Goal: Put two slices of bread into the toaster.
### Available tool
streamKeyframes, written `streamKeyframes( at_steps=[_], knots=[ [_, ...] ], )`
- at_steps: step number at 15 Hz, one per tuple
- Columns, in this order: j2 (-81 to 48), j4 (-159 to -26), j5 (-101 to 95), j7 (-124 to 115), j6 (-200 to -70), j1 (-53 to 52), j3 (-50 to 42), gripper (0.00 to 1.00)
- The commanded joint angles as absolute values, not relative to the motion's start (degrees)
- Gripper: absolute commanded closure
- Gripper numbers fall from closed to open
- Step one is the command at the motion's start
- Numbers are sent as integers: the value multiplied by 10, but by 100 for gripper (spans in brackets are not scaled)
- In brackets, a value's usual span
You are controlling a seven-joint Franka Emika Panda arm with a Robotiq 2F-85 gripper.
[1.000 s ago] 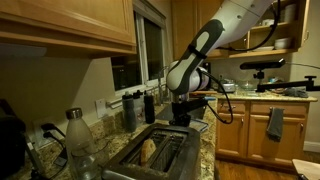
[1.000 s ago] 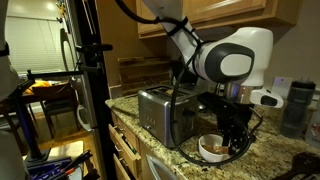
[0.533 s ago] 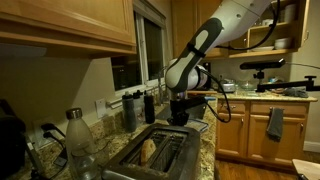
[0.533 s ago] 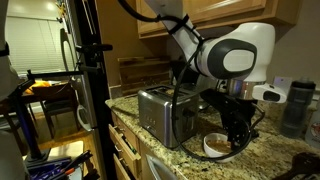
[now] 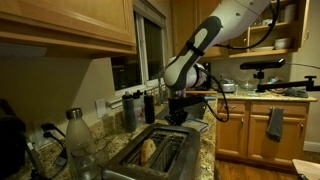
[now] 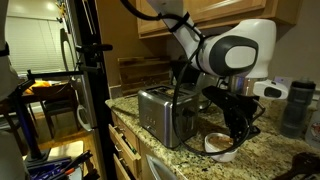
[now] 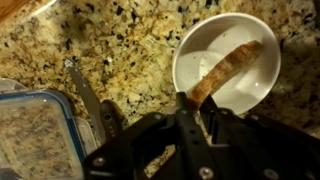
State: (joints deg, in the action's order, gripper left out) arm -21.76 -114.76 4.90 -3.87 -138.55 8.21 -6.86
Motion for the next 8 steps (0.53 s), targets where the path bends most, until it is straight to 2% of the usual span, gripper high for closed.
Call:
streamKeyframes(
  at_steps=[1,8],
  knots=[
    [-194,-1151,37,-86,-1379,68,-79,89],
    [-160,-1156,9,-162,-1369,50,-92,89]
  ],
)
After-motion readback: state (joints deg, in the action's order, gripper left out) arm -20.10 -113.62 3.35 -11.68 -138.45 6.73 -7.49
